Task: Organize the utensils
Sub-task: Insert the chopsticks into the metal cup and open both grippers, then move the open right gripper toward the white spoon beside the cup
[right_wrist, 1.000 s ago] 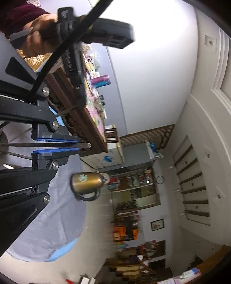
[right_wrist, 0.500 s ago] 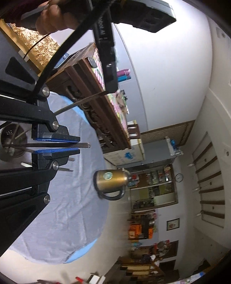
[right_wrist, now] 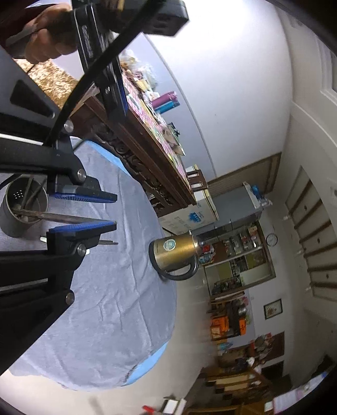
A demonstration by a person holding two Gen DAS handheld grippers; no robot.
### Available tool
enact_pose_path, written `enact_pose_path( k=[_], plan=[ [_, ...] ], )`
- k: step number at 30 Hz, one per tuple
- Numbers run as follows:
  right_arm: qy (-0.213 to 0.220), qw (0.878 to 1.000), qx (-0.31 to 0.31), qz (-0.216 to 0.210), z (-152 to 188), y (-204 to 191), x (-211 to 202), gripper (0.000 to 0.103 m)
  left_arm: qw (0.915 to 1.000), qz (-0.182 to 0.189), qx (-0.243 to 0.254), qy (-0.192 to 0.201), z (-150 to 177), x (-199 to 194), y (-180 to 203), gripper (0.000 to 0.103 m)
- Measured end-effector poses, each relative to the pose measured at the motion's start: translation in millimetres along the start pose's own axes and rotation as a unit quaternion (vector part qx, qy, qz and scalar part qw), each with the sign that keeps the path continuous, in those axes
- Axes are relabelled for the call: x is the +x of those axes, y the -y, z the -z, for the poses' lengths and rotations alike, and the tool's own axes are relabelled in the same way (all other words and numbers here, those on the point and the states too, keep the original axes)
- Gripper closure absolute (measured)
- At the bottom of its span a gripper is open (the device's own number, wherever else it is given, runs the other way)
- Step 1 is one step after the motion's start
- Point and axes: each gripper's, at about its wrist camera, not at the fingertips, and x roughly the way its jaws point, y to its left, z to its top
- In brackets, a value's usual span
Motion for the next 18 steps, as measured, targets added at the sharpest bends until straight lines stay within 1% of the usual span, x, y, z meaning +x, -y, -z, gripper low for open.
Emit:
enact_pose_path(
  k=[2, 5, 7, 9, 11, 13, 18],
  plan=[
    [-0.002, 1.0, 0.012, 0.006, 3.6, 8.3, -1.1, 0.087, 0.9993, -0.032, 0.002, 0.019, 4.9, -5.4, 4.0, 0.034],
    [-0.007, 1.0, 0.025, 0.013, 6.7, 16.6, -3.3, 0.085, 0.9963, -0.078, 0.012, 0.033, 11.7, -7.6, 12.3, 0.025],
    [-0.01, 0.999, 0.033, 0.018, 8.2, 21.7, -4.9, 0.075, 0.9932, -0.109, 0.023, 0.033, 16.6, -4.8, 19.2, 0.025],
    [-0.009, 0.999, 0.039, 0.026, 10.0, 24.6, -6.8, 0.068, 0.9912, -0.127, 0.029, 0.027, 17.8, -1.1, 23.2, 0.025],
    [-0.007, 0.999, 0.039, 0.03, 11.1, 25.5, -10.8, 0.067, 0.9892, -0.142, 0.031, 0.021, 20.0, -0.3, 25.4, 0.025],
    [-0.007, 0.999, 0.037, 0.036, 12.1, 26.0, -13.9, 0.067, 0.9884, -0.148, 0.03, 0.019, 21.5, -1.4, 25.7, 0.025],
    [-0.006, 0.999, 0.038, 0.037, 13.0, 24.1, -21.0, 0.067, 0.984, -0.173, 0.035, 0.027, 23.8, -8.2, 30.9, 0.024]
  ],
)
